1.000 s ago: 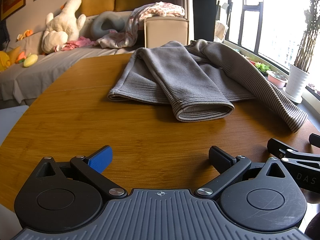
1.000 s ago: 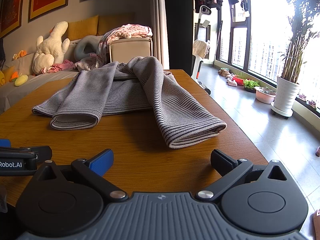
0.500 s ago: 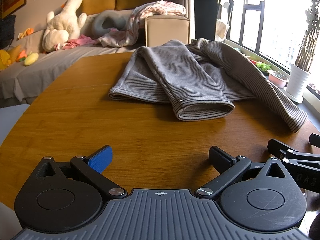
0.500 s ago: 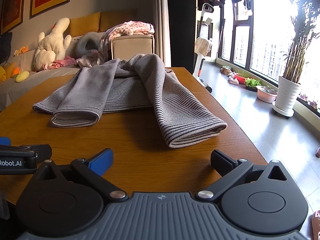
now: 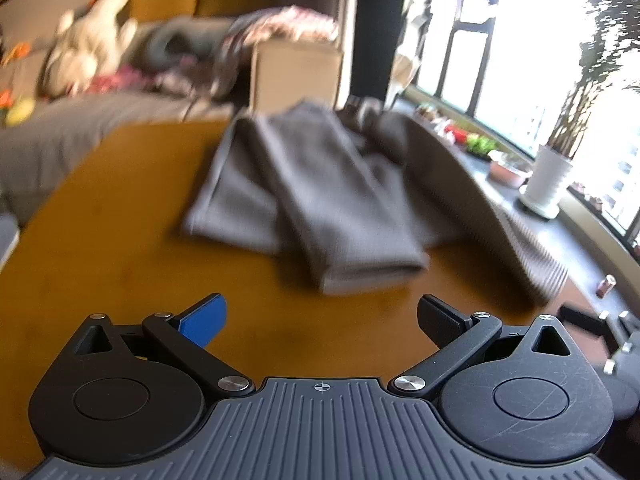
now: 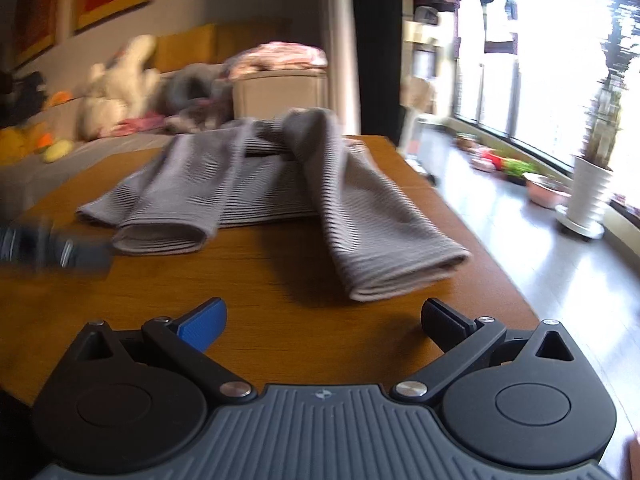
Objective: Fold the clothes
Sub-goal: 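Move both open grippers down onto the striped shirt's sleeves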
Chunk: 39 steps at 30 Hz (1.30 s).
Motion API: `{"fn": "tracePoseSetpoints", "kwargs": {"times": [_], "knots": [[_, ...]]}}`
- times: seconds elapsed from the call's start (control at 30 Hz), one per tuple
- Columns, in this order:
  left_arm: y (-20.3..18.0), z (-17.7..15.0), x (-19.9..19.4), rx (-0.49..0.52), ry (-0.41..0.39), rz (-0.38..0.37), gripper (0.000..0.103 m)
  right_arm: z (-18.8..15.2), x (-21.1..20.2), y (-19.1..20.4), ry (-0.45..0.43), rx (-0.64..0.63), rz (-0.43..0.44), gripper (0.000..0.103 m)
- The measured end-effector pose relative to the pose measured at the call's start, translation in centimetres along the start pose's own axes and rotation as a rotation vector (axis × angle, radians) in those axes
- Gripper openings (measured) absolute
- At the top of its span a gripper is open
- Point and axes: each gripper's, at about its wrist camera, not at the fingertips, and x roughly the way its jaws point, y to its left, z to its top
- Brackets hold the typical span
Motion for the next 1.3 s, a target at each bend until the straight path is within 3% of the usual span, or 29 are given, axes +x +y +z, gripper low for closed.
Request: {"fn": "tracePoseSetpoints", "kwargs": {"times": [0.17,0.4,0.43,0.5,0.57,0.67,0.77,0.83,0.97,1.1,1.2,1.3], "knots": [[0.7,4.2,2.8,0.023,-0.033,0.017,0.103,0.6,-0.4,-1.1,-0.04,0.0,0.11,0.103],[2.4,6.1,9.2,-0.021,0.107,-0.002,0.103,4.8,0.1,-3.1,-0.144,-0.007,0.119,0.102],[2.5,5.9,9.9,-0.025,0.131,-0.002,0.103,5.7,0.5,-3.4,-0.146,-0.004,0.119,0.099],[2.4,5.5,10.5,-0.002,0.128,0.009,0.103,7.6,1.5,-3.8,-0.139,0.003,0.139,0.081],[2.1,4.9,10.3,0.027,0.123,0.013,0.103,9.4,2.8,-3.7,-0.123,0.002,0.156,0.074],[2.0,4.7,10.2,0.042,0.116,0.015,0.103,11.5,6.1,-3.3,-0.096,-0.02,0.159,0.074],[2.1,4.7,10.2,0.058,0.122,0.003,0.103,12.7,11.1,-3.4,0.048,0.056,0.199,0.074],[2.3,4.6,10.1,0.069,0.123,-0.016,0.103,12.2,14.3,-4.1,0.161,0.175,0.258,0.076],[2.5,4.0,9.2,0.06,0.121,-0.042,0.103,11.4,14.2,-3.6,0.128,0.168,0.281,0.076],[1.8,2.0,6.7,0.121,0.135,-0.069,0.103,9.2,11.3,-2.7,0.116,0.05,0.317,0.076],[1.6,0.7,4.3,0.175,0.169,-0.127,0.103,7.8,8.1,-3.2,0.122,0.038,0.349,0.076],[2.5,0.9,2.4,0.096,0.207,-0.223,0.103,6.2,5.2,-4.3,0.117,0.055,0.372,0.076]]}}
